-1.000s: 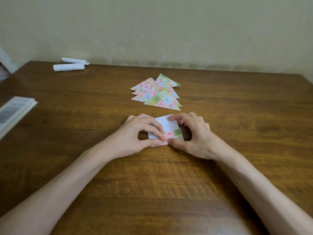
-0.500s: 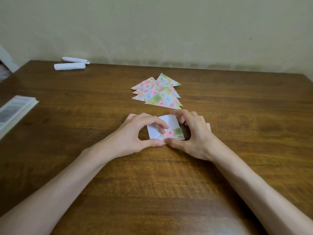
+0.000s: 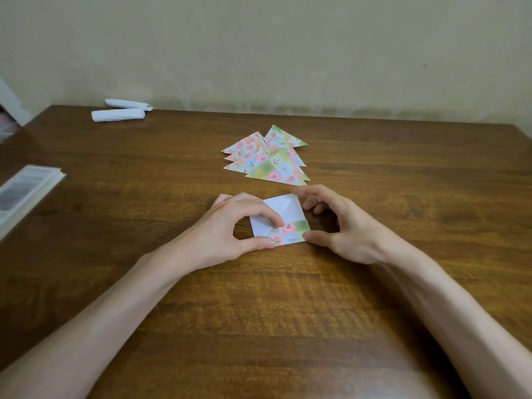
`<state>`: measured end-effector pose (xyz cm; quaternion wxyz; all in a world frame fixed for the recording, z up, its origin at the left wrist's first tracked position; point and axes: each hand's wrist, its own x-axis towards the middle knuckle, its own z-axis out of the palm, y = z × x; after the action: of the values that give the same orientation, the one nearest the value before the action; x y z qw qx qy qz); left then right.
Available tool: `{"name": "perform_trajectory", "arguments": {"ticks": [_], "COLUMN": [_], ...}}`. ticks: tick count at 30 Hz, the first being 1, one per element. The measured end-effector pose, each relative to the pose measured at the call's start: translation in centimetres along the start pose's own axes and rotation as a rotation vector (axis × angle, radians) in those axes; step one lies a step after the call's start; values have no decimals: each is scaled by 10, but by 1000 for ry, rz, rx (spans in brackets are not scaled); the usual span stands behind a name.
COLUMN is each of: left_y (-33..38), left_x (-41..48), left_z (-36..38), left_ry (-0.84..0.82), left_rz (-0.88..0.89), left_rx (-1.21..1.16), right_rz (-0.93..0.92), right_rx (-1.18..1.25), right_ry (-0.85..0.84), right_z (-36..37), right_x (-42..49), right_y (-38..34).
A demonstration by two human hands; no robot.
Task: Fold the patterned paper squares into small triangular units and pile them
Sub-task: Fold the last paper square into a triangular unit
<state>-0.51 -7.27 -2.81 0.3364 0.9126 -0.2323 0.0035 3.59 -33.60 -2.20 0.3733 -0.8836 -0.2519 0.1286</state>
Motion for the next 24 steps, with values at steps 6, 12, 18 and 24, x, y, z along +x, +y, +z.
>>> {"name": "perform_trajectory", "arguments": {"ticks": [6,12,18,24], "left_y": [-3,0,-1,-5], "left_x": [-2,-2,-1,0], "left_z": [2,-1,-9,-12], "left_ry": [18,7,50,112], "left_rz": [130,160,38,6], "left_rx": [53,52,-14,54], "right_rz": [40,22,0,12], "right_rx": [193,-100,-92,-65], "right_ry": [265,305,337,292], "right_z": [-3,12,12,15], "right_x": [3,1,1,0], "right_y": [-4,-11,-11,-16]}}
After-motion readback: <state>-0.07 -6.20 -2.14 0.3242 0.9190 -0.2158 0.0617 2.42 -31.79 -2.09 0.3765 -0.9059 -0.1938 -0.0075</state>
